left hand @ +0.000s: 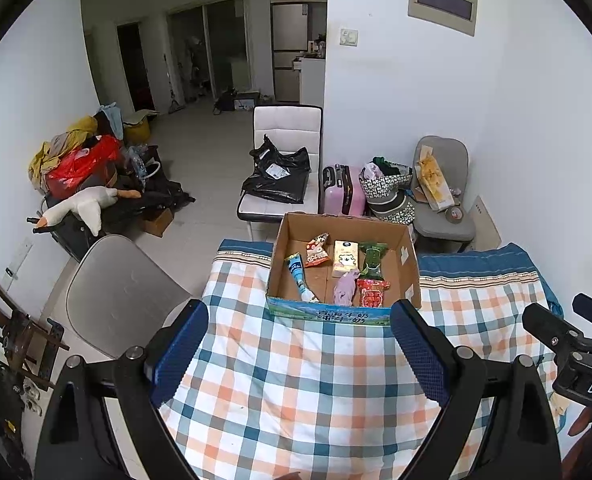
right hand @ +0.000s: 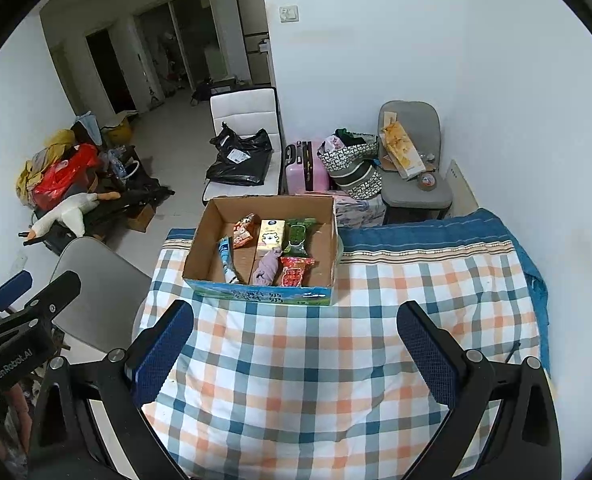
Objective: Organize soft objects
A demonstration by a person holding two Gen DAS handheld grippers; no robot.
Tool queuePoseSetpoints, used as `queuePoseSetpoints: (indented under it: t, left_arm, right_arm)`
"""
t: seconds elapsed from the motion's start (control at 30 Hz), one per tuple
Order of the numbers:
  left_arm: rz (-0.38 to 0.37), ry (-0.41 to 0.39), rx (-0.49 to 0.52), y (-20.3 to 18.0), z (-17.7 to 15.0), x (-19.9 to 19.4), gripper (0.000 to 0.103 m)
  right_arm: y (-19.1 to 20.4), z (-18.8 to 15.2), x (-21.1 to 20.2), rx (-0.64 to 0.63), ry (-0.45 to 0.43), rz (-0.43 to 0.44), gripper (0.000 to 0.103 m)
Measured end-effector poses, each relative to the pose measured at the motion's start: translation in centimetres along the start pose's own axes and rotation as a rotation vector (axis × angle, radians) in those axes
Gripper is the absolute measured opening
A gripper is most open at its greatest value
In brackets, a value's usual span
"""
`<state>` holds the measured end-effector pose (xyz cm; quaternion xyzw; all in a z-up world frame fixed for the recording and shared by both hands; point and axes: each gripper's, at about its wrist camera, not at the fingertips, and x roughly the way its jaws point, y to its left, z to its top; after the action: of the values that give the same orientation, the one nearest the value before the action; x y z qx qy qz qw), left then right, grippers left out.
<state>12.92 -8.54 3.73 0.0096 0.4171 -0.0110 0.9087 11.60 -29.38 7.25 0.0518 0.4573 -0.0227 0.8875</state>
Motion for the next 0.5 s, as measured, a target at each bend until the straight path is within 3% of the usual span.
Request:
queuePoseSetpoints:
  t: [0.5]
  left_arm:
    - [0.002,-0.008,-0.011,0.31,0.18,-0.18,0.093]
  right_arm:
    - [-0.16,0.30,-0.08,-0.004,-0.007,-0.005,0.103]
